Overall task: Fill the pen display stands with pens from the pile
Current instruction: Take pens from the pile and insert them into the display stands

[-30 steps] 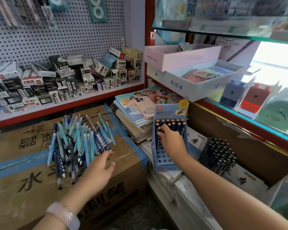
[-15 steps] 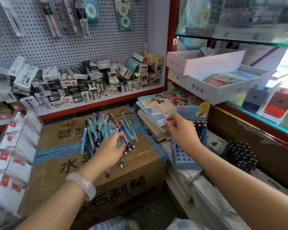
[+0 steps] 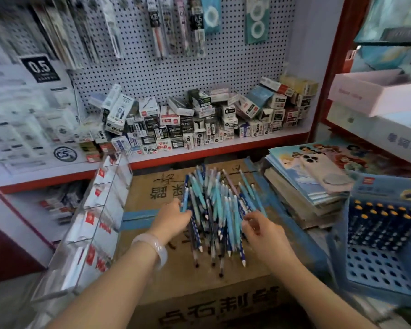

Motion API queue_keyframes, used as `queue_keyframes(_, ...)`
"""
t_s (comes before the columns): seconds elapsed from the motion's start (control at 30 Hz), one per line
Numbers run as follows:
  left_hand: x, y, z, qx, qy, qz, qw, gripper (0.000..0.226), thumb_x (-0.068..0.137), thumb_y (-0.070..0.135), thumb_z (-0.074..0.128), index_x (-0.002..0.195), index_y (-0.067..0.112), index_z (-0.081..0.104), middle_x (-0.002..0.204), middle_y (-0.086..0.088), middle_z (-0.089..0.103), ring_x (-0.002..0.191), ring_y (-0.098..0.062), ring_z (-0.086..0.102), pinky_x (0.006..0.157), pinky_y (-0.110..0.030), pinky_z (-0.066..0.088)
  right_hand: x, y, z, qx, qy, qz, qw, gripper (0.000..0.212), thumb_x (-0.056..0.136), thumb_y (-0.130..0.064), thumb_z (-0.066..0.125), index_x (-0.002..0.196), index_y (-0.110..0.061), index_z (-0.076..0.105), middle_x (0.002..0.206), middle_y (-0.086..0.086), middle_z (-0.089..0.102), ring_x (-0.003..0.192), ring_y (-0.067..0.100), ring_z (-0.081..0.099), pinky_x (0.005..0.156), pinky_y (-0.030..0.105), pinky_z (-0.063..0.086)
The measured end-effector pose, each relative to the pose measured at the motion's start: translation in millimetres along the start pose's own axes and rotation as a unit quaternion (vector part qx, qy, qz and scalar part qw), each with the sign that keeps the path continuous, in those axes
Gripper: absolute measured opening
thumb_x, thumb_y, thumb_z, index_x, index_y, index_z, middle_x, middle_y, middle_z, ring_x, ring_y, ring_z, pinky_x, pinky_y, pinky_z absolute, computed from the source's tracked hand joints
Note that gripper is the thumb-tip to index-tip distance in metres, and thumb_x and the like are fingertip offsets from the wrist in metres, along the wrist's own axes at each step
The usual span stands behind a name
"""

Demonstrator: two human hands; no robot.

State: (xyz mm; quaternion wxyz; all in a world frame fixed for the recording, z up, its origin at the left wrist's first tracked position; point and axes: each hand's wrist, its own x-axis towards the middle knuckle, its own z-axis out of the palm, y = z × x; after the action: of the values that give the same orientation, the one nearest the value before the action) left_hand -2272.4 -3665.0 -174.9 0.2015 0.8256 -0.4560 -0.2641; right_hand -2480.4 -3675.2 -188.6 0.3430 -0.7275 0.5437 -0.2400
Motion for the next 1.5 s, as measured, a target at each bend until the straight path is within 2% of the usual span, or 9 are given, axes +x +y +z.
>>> queue_keyframes(0.27, 77, 24, 8, -0.007, -0.056, -0.083, 0.995, 0.071, 0.093, 0.044, 0.049, 0.147, 0.012, 0.017, 0.150, -0.009, 0.029, 0.130, -0.028, 0.040, 0.092, -0.032, 0.040, 27, 30, -8, -0.035, 0.053, 0.011, 0.998, 0.026, 0.095, -0.034, 0.048, 0.120, -0.026, 0.053, 0.102, -0.008, 0.064, 0.092, 0.011, 0.060, 0.082, 0.033, 0.053)
queue_keyframes(0.37, 93, 28, 12, -0.004, -0.067, -0.075, 0.995, 0.046, 0.090, 0.041, 0.054, 0.126, 0.014, 0.046, 0.123, -0.011, 0.052, 0.104, -0.024, 0.055, 0.080, -0.030, 0.040, 32, 34, -9, -0.031, 0.050, 0.004, 0.998, 0.026, 0.095, -0.034, 0.048, 0.119, -0.026, 0.053, 0.091, -0.015, 0.057, 0.083, 0.003, 0.057, 0.075, 0.024, 0.051)
queue_keyframes(0.63, 112, 17, 17, 0.114, -0.044, -0.085, 0.989, 0.033, 0.087, 0.028, 0.061, 0.111, 0.005, 0.057, 0.099, -0.006, 0.060, 0.090, -0.021, 0.061, 0.081, -0.029, 0.052, 42, 23, -9, -0.013, 0.047, -0.004, 0.999, 0.028, 0.097, -0.035, 0.043, 0.122, -0.027, 0.050, 0.084, -0.022, 0.049, 0.070, -0.008, 0.049, 0.051, 0.010, 0.041)
queue_keyframes(0.77, 113, 11, 17, 0.130, -0.019, -0.091, 0.987, 0.033, 0.087, 0.018, 0.058, 0.116, 0.003, 0.056, 0.078, -0.004, 0.054, 0.063, -0.016, 0.052, 0.050, -0.023, 0.040, 44, 20, -8, -0.002, 0.049, -0.005, 0.999, 0.026, 0.097, -0.034, 0.043, 0.120, -0.026, 0.052, 0.094, -0.012, 0.056, 0.073, -0.007, 0.050, 0.053, 0.011, 0.041)
queue_keyframes(0.93, 112, 5, 18, 0.143, 0.023, -0.091, 0.985, 0.025, 0.091, 0.015, 0.054, 0.114, 0.004, 0.055, 0.071, -0.002, 0.047, 0.055, -0.013, 0.047, 0.043, -0.022, 0.033, 42, 22, -14, 0.000, 0.044, 0.000, 0.999, 0.026, 0.097, -0.034, 0.042, 0.120, -0.025, 0.052, 0.094, -0.010, 0.058, 0.076, -0.001, 0.056, 0.056, 0.013, 0.045)
queue_keyframes(1.03, 112, 2, 11, 0.109, 0.035, -0.093, 0.989, 0.042, 0.091, 0.020, 0.055, 0.130, 0.007, 0.046, 0.075, -0.003, 0.052, 0.056, -0.013, 0.047, 0.045, -0.022, 0.035, 41, 22, -18, 0.008, 0.046, 0.008, 0.999, 0.025, 0.098, -0.032, 0.043, 0.120, -0.024, 0.052, 0.088, -0.010, 0.060, 0.080, 0.013, 0.063, 0.068, 0.030, 0.053)
queue_keyframes(1.17, 112, -8, -2, -0.025, 0.015, -0.111, 0.993, 0.029, 0.091, 0.018, 0.056, 0.115, 0.002, 0.050, 0.087, -0.012, 0.061, 0.063, -0.024, 0.060, 0.071, -0.038, 0.055, 39, 24, -21, 0.014, 0.053, 0.012, 0.998, 0.027, 0.098, -0.030, 0.042, 0.121, -0.022, 0.052, 0.090, -0.012, 0.056, 0.072, 0.004, 0.056, 0.064, 0.023, 0.050)
queue_keyframes(1.3, 101, -20, -13, -0.102, -0.005, -0.097, 0.990, 0.017, 0.093, 0.012, 0.051, 0.106, 0.001, 0.048, 0.065, -0.010, 0.052, 0.048, -0.020, 0.048, 0.044, -0.028, 0.043, 35, 21, -22, 0.012, 0.053, 0.011, 0.998, 0.028, 0.098, -0.030, 0.041, 0.123, -0.021, 0.052, 0.095, -0.010, 0.057, 0.073, 0.004, 0.054, 0.060, 0.016, 0.044)
queue_keyframes(1.5, 59, -25, -24, -0.170, -0.008, -0.080, 0.982, 0.002, 0.094, 0.005, 0.045, 0.092, 0.004, 0.045, 0.066, -0.008, 0.044, 0.051, -0.014, 0.042, 0.033, -0.014, 0.036, 23, 9, -21, 0.002, 0.040, 0.009, 0.999, 0.030, 0.099, -0.032, 0.039, 0.124, -0.020, 0.051, 0.112, -0.001, 0.060, 0.081, 0.007, 0.053, 0.061, 0.019, 0.041)
